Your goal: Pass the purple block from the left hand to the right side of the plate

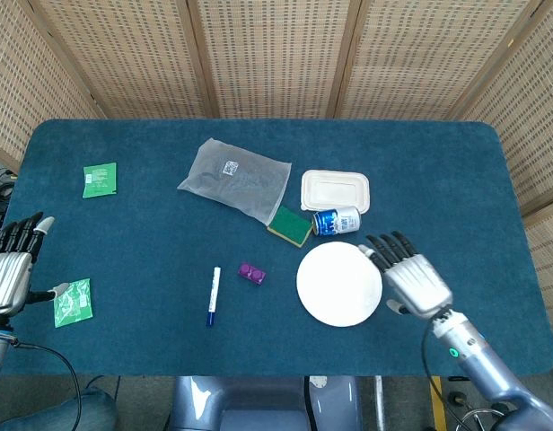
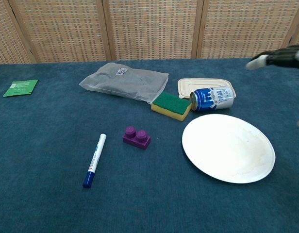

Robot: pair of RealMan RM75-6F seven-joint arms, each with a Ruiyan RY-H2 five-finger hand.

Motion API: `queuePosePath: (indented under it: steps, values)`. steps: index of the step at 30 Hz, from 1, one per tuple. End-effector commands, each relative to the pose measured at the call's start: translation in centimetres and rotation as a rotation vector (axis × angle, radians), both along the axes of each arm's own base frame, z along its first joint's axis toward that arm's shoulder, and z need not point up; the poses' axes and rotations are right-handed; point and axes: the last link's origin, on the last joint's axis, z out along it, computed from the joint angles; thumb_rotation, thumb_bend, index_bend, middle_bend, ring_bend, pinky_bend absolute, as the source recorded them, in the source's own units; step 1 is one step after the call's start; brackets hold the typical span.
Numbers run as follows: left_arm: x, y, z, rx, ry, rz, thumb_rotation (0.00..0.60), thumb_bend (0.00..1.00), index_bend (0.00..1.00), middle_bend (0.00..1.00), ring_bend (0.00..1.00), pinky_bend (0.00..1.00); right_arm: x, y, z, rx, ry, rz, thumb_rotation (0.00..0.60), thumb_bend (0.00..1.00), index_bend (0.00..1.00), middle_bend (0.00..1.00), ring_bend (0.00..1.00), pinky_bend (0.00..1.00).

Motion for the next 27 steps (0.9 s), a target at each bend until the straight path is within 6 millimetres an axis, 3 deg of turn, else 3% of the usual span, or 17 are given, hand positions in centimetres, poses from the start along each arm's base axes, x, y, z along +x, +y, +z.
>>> queuePosePath:
  steps: [1,8,13,17,21,23,25,27]
  values:
    - [-0.3,0.5,-0.2,-0.026,0.001,0.012,0.6,0.05,0.0,0.0,0.0,0.0,6.2,-2.6,-4.1,0.094,0.043,0.143,0.6,0.0,0.07,0.0,0.0,0.0]
    - [-0.7,0.9,0.2,-0.027,-0.01,0.047,0.6,0.05,0.0,0.0,0.0,0.0,12.3,-5.7,-10.7,0.185,0.081,0.218,0.6,0.0,0.11,0.0,0.0,0.0]
    - [-1.2,1.2,0.5,-0.024,-0.018,0.07,0.6,0.05,0.0,0.0,0.0,0.0,14.9,-6.3,-14.4,0.215,0.11,0.256,0.6,0.0,0.13,0.0,0.0,0.0]
    - [-1.4,1.5,0.3,-0.043,-0.021,0.082,0.6,0.05,0.0,0.0,0.0,0.0,15.9,-6.9,-17.4,0.212,0.152,0.261,0.6,0.0,0.17,0.0,0.0,0.0]
    - [-1.6,1.7,0.2,-0.05,-0.028,0.089,0.6,0.05,0.0,0.0,0.0,0.0,16.0,-7.0,-18.9,0.212,0.179,0.258,0.6,0.0,0.19,0.0,0.0,0.0]
    - [-1.6,1.8,0.3,-0.051,-0.032,0.09,0.6,0.05,0.0,0.0,0.0,0.0,16.2,-6.9,-19.5,0.212,0.192,0.264,0.6,0.0,0.13,0.0,0.0,0.0]
    - [-1.6,1.9,0.3,-0.051,-0.037,0.09,0.6,0.05,0.0,0.0,0.0,0.0,16.3,-7.0,-19.9,0.206,0.203,0.266,0.6,0.0,0.02,0.0,0.0,0.0]
    - [-1.7,1.9,0.4,-0.05,-0.04,0.092,0.6,0.05,0.0,0.0,0.0,0.0,16.4,-7.1,-20.2,0.203,0.203,0.259,0.6,0.0,0.0,0.0,0.0,0.0]
